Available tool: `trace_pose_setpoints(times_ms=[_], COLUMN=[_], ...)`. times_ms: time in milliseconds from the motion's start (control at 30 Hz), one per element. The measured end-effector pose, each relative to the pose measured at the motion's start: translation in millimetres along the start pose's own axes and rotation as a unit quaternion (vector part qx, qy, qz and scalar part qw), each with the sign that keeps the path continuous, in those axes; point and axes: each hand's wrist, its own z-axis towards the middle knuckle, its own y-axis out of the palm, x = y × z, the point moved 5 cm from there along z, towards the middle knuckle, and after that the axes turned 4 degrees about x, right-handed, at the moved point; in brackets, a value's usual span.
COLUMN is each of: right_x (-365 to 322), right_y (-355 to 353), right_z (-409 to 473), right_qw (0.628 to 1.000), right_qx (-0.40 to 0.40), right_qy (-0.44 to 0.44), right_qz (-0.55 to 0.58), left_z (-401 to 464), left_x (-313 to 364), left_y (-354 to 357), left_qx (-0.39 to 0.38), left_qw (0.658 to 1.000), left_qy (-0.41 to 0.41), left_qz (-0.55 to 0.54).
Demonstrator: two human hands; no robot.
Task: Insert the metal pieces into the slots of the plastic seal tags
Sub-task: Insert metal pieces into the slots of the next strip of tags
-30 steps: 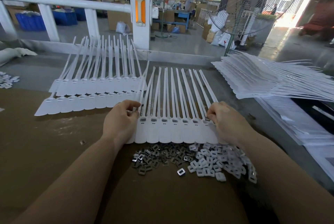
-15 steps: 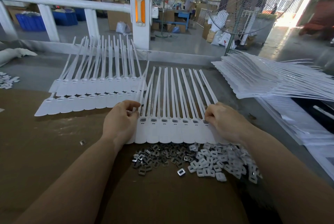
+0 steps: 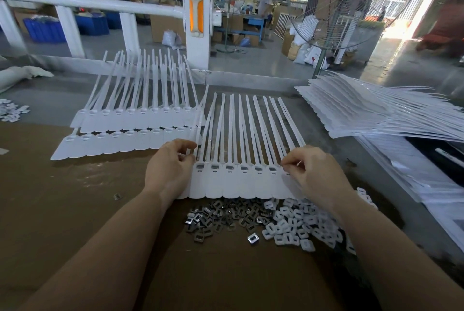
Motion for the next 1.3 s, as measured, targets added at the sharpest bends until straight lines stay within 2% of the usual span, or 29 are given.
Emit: trace_pose_setpoints(times_ms=[67,233,400,600,967,1133,1300], right_x=[-13,-39,-45,-52,-61,-60,-56], right_y=[3,15,15,17,21,20,17], right_z=[-9,-29,-39,-45,-55,-56,-55], right_qw=[0.999,0.99,0.984,0.974,0.967,0.971,0.969], right_qx=[-0.017,-0.117,-0.155,-0.202,-0.207,-0.168,-0.191], right_qy=[-0.023,-0.072,-0.092,-0.101,-0.147,-0.169,-0.147], right_qz=[0.024,0.03,-0.003,0.011,0.02,0.012,0.058], left_z=[-1,-1,-1,0,1,1,1], left_x=[0,0,0,0,-1,-1,-1], left_y=[0,0,0,0,1,0,1], left_qx=[0.0,-0.003,-0.002,-0.003,-0.003,-0.002,0.0], left_qw=[1.0,1.0,1.0,1.0,1.0,1.0,1.0], left_qy=[-0.003,-0.001,0.0,-0.003,0.0,0.001,0.003], left_qz=[-0.006,-0.004,-0.004,-0.007,-0.002,0.002,0.005])
